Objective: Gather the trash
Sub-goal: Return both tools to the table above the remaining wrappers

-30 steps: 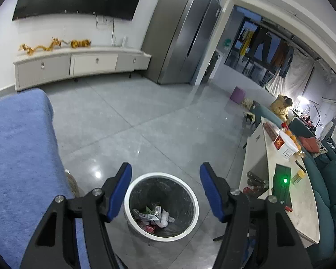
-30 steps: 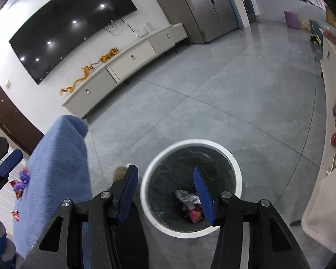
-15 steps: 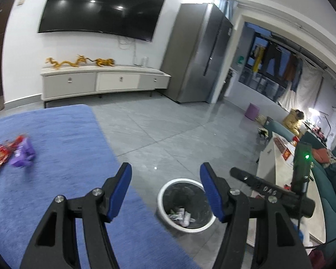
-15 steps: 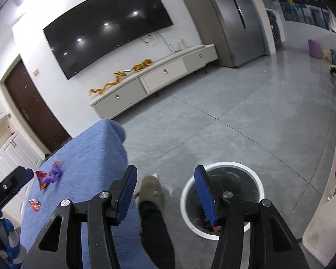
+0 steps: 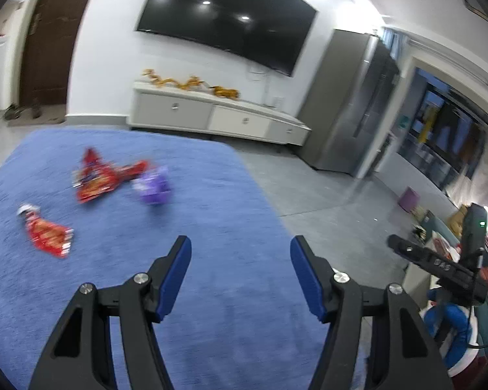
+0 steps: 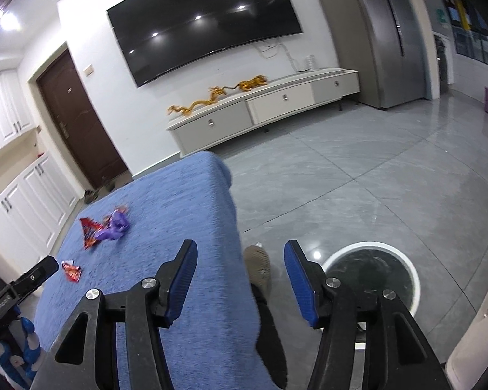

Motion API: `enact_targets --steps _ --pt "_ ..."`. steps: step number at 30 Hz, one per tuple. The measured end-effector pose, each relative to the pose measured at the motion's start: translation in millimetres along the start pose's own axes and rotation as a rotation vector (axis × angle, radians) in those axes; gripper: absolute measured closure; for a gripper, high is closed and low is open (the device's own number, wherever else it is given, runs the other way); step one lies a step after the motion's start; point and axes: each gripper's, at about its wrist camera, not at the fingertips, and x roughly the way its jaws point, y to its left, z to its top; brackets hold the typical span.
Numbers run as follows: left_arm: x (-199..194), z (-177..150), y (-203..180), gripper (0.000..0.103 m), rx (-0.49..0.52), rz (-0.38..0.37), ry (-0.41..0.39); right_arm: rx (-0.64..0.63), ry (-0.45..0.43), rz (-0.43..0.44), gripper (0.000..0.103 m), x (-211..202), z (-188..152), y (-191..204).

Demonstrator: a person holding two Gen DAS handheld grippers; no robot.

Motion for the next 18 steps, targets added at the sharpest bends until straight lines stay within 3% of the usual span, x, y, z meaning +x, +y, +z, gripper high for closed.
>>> enact_targets --steps 9,18 --pt "-14 -9 108 0.042 -0.156 0.157 -0.013 -0.064 0.063 0.046 0.048 35 -5 40" --pt "-8 -7 175 0.042 -0.25 0.272 0.007 -0.119 0.142 0.109 0.047 82 -8 77"
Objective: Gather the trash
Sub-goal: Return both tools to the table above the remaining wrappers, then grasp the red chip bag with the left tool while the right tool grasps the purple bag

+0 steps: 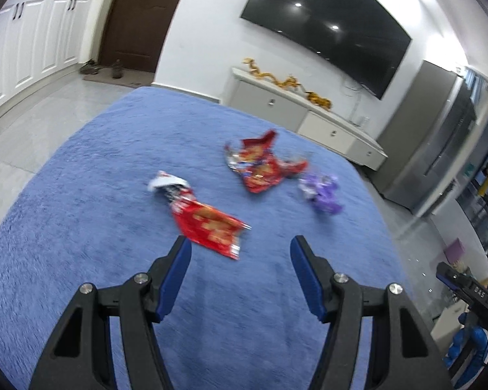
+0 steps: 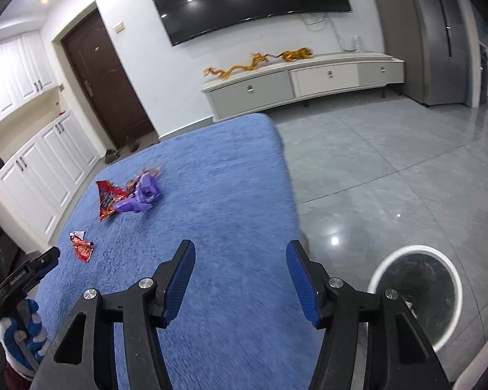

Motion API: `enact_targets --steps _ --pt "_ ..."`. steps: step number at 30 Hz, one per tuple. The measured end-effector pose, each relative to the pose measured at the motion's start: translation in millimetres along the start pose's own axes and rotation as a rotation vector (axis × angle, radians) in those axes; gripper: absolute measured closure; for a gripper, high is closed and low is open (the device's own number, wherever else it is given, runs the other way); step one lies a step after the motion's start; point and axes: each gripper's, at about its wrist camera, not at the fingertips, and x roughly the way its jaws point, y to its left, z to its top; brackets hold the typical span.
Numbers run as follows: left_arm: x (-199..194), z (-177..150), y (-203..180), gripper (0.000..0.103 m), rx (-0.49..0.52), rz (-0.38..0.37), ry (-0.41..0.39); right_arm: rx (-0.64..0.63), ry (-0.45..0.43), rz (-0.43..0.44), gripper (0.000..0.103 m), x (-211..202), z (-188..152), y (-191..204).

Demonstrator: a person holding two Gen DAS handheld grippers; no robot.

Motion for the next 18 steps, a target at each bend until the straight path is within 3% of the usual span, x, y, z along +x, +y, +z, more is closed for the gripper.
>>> enact_targets --steps 6,18 --pt "33 17 19 0.042 -0.01 0.057 0.034 -0.065 0.034 0.074 0.046 44 22 34" --pt "78 33 24 0.045 0.011 0.085 0.096 -0.219 0.094 0.202 0.045 127 51 103"
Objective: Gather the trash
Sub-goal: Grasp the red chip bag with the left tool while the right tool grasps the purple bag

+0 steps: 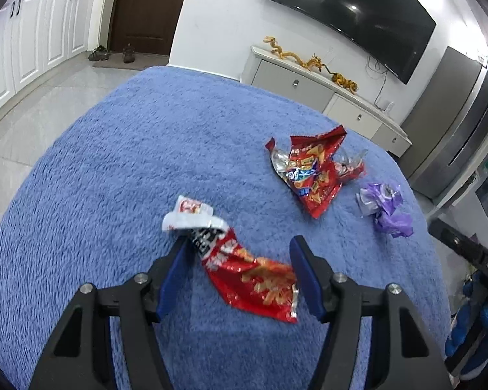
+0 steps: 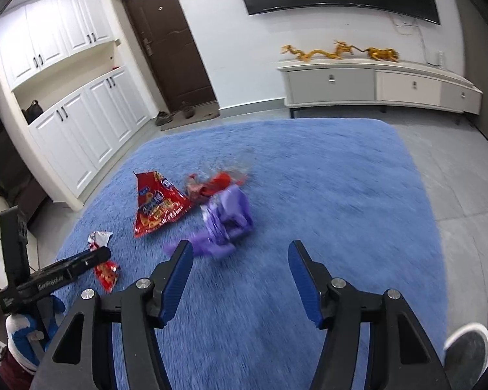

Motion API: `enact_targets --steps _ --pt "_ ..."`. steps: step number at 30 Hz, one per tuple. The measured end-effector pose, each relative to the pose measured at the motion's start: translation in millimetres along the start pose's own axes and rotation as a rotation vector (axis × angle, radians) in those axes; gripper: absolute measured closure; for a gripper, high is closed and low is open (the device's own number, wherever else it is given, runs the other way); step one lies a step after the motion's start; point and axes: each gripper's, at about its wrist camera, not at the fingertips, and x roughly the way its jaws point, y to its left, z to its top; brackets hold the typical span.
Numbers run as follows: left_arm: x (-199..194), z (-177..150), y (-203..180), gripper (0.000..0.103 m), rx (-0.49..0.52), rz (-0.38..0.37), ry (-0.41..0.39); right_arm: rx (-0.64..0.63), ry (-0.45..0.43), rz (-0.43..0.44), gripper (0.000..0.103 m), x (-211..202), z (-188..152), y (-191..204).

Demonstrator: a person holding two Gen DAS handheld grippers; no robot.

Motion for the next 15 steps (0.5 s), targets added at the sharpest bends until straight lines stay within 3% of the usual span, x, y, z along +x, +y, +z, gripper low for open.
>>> enact_targets --steps 4,15 --pt "3 0 2 0.055 -0.004 -0.004 -0.004 -0.016 0.016 0.012 0.045 25 9 6" --pt "-1 -1 8 0.059 -0.026 -0.022 -0.012 -0.027 0.052 0.011 0.045 64 20 10"
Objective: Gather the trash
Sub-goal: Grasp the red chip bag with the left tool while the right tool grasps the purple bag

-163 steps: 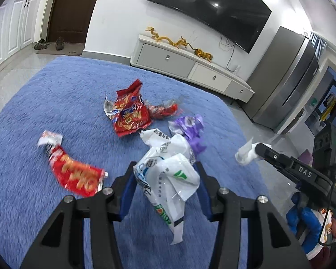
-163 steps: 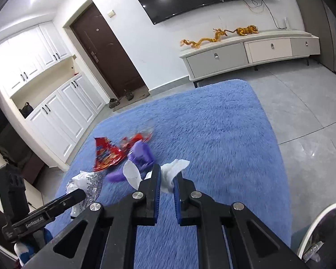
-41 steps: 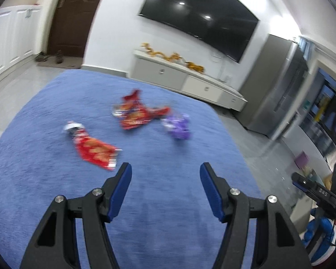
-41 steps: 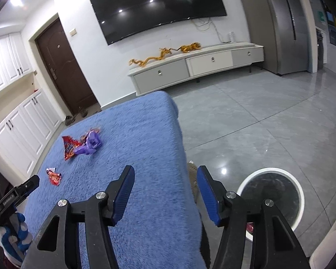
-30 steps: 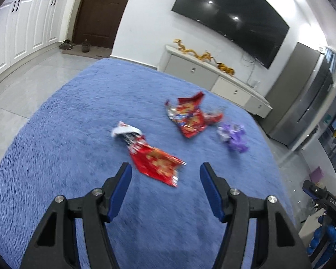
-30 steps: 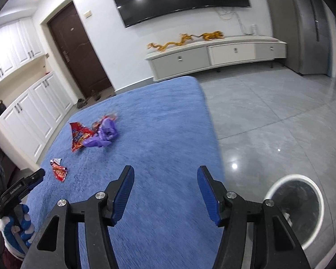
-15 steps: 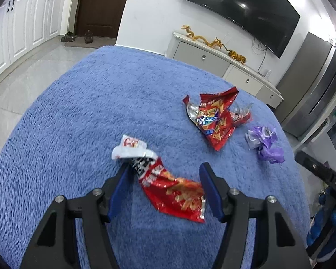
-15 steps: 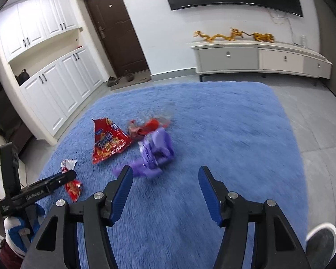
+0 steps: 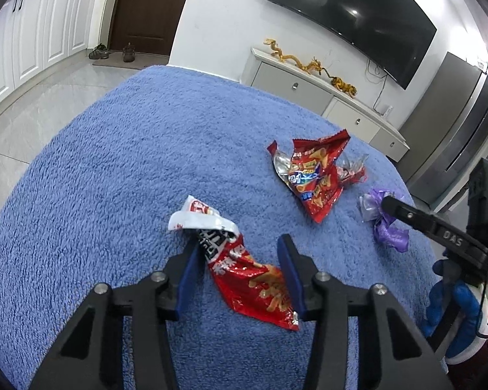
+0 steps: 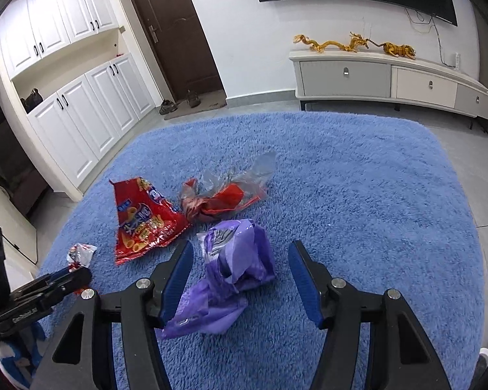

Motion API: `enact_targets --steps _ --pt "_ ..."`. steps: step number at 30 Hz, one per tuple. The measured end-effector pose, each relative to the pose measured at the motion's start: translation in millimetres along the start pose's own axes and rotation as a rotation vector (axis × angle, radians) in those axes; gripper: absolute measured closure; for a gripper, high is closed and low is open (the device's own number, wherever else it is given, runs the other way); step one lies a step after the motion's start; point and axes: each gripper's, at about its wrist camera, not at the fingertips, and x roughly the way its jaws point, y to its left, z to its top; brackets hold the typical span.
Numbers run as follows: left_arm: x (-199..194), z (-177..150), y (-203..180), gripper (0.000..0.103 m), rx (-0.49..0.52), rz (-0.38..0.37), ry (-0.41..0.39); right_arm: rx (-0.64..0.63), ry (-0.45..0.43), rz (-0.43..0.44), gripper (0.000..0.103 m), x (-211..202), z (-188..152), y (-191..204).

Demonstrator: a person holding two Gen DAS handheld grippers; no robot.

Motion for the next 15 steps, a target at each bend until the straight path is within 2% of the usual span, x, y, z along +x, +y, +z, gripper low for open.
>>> enact_targets --steps 3,6,15 --pt "-1 0 1 0.059 -0.002 -0.002 0.0 0.015 0.022 0.005 0.047 9 0 -1" --pt "-2 0 2 0.059 -0.004 -0.004 -0.001 0.018 0.031 0.015 0.06 12 0 -3" --pt "-4 0 2 0.064 -0.007 -0.011 -0.003 0.023 0.01 0.028 0.063 -4 -12 -2"
